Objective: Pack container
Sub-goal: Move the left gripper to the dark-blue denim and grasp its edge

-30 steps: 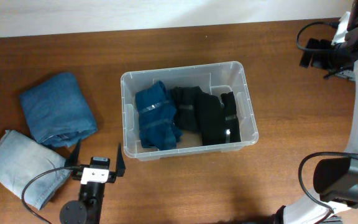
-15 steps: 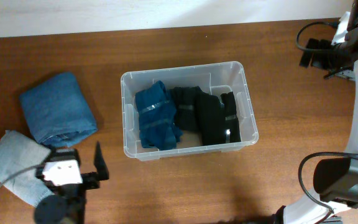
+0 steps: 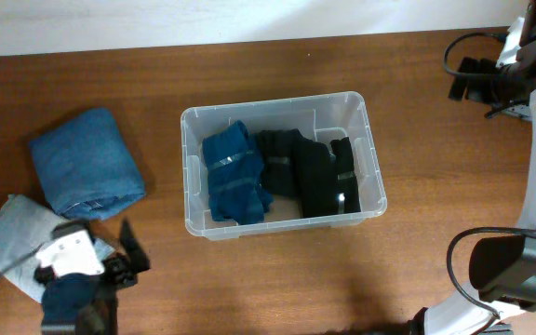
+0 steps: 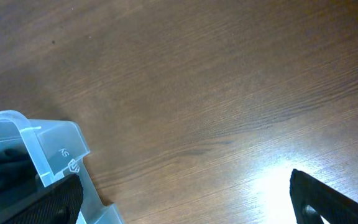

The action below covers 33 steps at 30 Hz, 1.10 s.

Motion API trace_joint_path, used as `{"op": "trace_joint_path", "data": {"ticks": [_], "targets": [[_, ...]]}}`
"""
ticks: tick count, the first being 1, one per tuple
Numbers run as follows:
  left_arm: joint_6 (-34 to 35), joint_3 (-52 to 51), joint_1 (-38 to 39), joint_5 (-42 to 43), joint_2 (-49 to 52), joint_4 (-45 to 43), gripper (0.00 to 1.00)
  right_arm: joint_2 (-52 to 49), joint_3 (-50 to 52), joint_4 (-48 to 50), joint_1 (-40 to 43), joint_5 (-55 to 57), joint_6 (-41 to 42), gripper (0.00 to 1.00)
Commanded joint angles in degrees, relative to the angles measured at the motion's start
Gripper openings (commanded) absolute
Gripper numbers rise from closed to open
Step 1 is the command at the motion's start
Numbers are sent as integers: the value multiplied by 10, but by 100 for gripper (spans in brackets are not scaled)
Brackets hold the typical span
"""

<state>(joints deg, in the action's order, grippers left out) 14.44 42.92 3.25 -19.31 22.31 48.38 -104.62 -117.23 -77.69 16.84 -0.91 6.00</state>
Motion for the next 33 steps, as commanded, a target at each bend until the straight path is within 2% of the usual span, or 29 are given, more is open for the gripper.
{"op": "trace_joint_path", "data": {"ticks": [1,11,14,19,24,26,31,33], "targets": [[126,7,-4,-121,2,35,99,2,-7,1,1,5,2,98],[157,21,-86,19,61,31,99,2,-7,1,1,5,2,98],[115,39,-123,97,120,-2,99,2,-7,1,1,5,2,98],[99,92,-184,122,244,-19,99,2,-7,1,1,5,2,98],[-39,167,-246,234,375,-63,99,2,-7,1,1,5,2,99],[-70,197,-267,257,422,-70,99,2,-7,1,1,5,2,99],[-71,280,-343,275,560,-83,99,2,-7,1,1,5,2,98],[-74,281,-364,275,589,-101,99,2,-7,1,1,5,2,99]]}}
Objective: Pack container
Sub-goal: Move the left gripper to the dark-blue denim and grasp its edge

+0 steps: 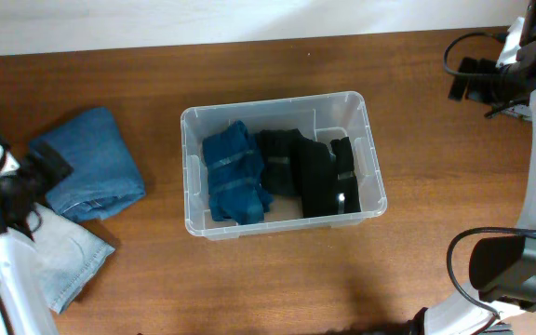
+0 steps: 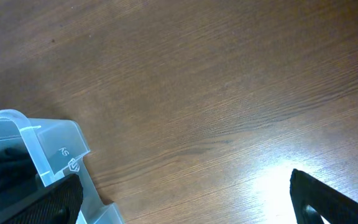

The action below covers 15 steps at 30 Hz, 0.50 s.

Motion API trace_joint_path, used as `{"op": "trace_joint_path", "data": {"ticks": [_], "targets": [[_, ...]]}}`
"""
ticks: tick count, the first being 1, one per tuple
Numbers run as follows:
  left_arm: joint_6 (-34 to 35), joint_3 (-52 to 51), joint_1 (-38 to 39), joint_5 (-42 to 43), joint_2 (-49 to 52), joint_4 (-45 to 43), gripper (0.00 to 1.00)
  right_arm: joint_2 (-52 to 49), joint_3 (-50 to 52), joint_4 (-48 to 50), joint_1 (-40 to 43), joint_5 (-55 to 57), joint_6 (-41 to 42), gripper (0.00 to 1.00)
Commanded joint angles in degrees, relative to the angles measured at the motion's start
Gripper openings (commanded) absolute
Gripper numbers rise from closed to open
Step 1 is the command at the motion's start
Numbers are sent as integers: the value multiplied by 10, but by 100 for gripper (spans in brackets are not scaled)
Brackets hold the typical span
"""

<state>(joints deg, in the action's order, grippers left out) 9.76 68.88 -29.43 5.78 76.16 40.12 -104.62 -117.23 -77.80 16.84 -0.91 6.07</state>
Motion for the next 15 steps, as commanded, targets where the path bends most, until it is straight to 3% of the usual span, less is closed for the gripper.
{"op": "trace_joint_path", "data": {"ticks": [1,6,15], "targets": [[-35,21,-44,26,63,-25,100,2,-7,2,1,5,1,98],[-145,21,-59,71,144,-89,99,2,-7,2,1,5,1,98],[-155,21,-59,97,239,-156,99,2,-7,2,1,5,1,98]]}}
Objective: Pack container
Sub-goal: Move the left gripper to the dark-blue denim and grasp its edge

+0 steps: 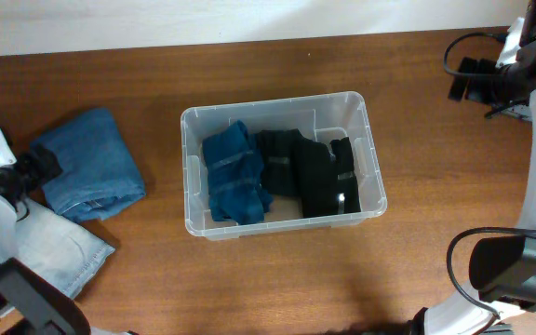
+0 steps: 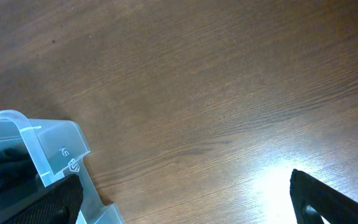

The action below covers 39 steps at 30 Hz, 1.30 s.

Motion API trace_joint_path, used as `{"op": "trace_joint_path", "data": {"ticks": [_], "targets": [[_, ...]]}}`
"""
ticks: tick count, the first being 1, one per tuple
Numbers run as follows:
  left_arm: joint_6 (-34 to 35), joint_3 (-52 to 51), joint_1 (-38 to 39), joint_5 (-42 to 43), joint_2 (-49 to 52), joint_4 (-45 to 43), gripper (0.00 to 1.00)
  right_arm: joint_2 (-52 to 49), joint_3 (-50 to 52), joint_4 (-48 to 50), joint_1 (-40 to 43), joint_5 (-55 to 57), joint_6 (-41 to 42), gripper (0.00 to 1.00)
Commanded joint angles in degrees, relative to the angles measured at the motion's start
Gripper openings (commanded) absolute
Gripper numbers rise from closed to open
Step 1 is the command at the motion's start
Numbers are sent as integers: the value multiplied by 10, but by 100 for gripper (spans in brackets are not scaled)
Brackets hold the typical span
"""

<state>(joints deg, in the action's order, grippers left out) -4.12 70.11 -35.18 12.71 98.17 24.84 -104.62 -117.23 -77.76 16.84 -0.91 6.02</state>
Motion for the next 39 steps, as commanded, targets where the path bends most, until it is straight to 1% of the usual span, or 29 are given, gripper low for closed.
{"op": "trace_joint_path", "data": {"ticks": [1,6,9,15,17,19,22,23,24,27,29,31,33,34,36,39], "targets": [[-16,9,-1,28,25,-2,99,2,-7,2,1,5,2,98],[-20,9,-1,25,32,-6,99,2,-7,2,1,5,2,99],[-63,9,-1,26,41,-26,99,2,-7,2,1,5,2,98],[-68,9,-1,33,114,-75,99,2,-7,2,1,5,2,98],[-96,9,-1,63,136,-89,99,2,-7,1,1,5,2,99],[-97,9,-1,88,164,-111,99,2,-7,2,1,5,2,99],[-97,9,-1,110,188,-118,99,2,-7,2,1,5,2,98],[-97,9,-1,116,192,-117,97,2,-7,1,1,5,2,98],[-97,9,-1,118,195,-115,90,2,-7,2,1,5,2,99],[-97,9,-2,117,195,-108,52,2,-7,1,1,5,2,98],[-97,9,-2,117,195,-102,43,2,-7,2,1,5,2,98],[-97,9,-2,117,195,-97,31,2,-7,2,1,5,2,98],[-83,18,-2,118,192,-96,1,2,-7,2,1,5,2,98],[-61,28,-2,118,187,-95,1,2,-7,2,1,5,2,98],[-40,43,-2,118,177,-89,1,2,-7,2,1,5,2,98],[-41,68,-1,133,157,-71,1,2,-7,2,1,5,2,99]]}}
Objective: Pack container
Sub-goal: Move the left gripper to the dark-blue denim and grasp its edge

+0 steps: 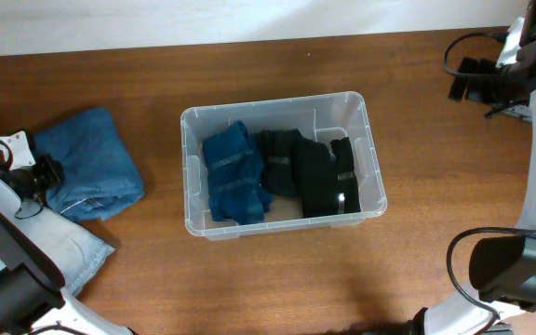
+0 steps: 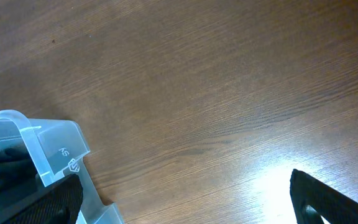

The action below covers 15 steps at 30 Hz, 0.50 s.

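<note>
A clear plastic container (image 1: 373,167) stands mid-table. It holds a folded blue garment (image 1: 233,173) on the left and black garments (image 1: 311,173) on the right. Folded dark blue jeans (image 1: 91,160) lie on the table at the left, and pale blue jeans (image 1: 59,256) lie in front of them. My left gripper (image 1: 43,173) is at the left edge of the dark jeans; its jaws cannot be made out. My right gripper (image 2: 185,208) hangs open over bare wood by the container's corner (image 2: 42,149), holding nothing. In the overhead view the right gripper (image 1: 463,80) is far right.
The wooden table (image 1: 435,233) runs to a pale wall at the back. Black cables and the right arm's links occupy the right edge. The left arm's body (image 1: 7,270) lies over the pale jeans at the lower left.
My left gripper has shifted slightly and still sits at the left edge of the dark blue jeans, and the arm's links now show lower at the left. Garments, container and right arm are unchanged.
At first my left gripper was at the bottom left over the pale jeans. Then it was at the far left beside the dark blue jeans, with the pale jeans spread wider. It has stayed at that edge since. The right arm has not moved.
</note>
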Motion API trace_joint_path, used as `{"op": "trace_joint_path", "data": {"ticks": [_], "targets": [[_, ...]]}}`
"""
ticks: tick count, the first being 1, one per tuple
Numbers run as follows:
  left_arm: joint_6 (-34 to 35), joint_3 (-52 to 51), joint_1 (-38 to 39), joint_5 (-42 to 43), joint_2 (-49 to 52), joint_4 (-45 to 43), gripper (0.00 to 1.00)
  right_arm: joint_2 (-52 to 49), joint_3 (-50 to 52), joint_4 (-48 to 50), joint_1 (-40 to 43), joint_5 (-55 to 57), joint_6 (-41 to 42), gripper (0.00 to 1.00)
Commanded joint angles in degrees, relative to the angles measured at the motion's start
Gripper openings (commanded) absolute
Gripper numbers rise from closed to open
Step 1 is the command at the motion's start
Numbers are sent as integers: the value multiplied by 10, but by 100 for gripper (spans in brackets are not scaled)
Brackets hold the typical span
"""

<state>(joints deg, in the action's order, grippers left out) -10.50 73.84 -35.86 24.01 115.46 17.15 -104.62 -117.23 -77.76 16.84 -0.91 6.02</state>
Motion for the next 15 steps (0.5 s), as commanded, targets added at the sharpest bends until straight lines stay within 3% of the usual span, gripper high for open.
{"op": "trace_joint_path", "data": {"ticks": [1,9,15], "targets": [[23,38,6,23,-23,10,1,2,-7,2,1,5,2,99],[43,52,13,67,-61,30,1,2,-7,2,1,5,2,99],[42,49,46,-65,-57,61,1,2,-7,2,1,5,2,99]]}}
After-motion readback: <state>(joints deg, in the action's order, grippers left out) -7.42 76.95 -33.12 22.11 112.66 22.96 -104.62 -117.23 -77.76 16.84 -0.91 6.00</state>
